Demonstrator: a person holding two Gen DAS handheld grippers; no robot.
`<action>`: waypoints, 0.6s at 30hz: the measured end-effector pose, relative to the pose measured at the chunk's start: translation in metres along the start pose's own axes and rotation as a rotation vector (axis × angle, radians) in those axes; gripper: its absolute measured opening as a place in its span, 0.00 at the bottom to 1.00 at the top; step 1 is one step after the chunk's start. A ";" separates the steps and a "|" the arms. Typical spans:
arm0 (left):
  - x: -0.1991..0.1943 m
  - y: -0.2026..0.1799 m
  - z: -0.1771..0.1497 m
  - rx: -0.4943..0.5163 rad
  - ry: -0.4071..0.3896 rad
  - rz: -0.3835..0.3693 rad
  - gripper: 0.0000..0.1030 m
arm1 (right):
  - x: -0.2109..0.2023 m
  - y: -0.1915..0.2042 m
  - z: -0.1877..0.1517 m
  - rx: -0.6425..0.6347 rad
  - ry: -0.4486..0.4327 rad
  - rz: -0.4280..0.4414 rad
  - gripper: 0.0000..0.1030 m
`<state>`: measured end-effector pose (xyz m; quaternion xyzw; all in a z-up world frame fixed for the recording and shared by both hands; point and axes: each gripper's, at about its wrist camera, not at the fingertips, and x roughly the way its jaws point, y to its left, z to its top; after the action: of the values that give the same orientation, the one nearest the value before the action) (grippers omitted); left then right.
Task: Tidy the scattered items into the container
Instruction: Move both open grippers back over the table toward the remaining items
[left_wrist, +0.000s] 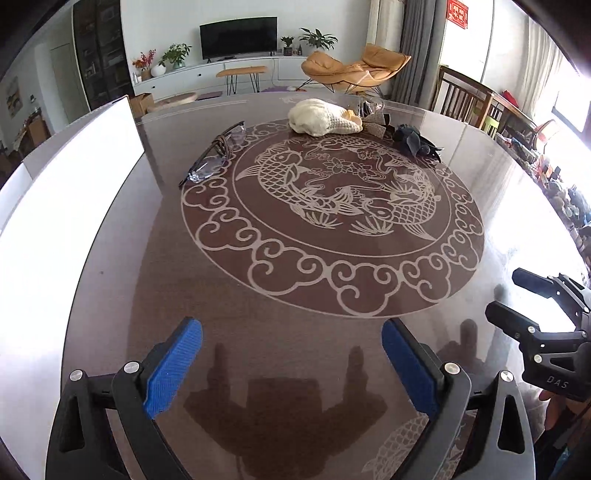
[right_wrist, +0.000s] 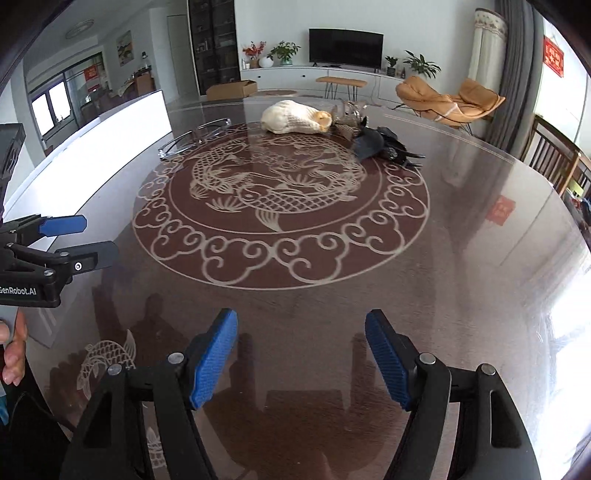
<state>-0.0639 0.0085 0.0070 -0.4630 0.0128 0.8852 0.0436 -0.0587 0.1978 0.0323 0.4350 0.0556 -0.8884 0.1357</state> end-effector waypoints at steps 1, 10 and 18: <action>0.005 -0.004 0.003 0.005 -0.011 0.012 0.96 | -0.002 -0.012 -0.002 0.030 -0.006 -0.002 0.71; 0.027 -0.013 0.007 0.007 0.011 0.018 0.99 | 0.002 -0.015 0.004 0.066 0.001 -0.036 0.76; 0.028 -0.014 0.005 0.011 0.016 0.014 1.00 | 0.005 -0.008 0.002 0.037 0.014 -0.053 0.80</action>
<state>-0.0823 0.0248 -0.0125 -0.4698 0.0210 0.8817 0.0398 -0.0659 0.2041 0.0292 0.4420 0.0518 -0.8895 0.1038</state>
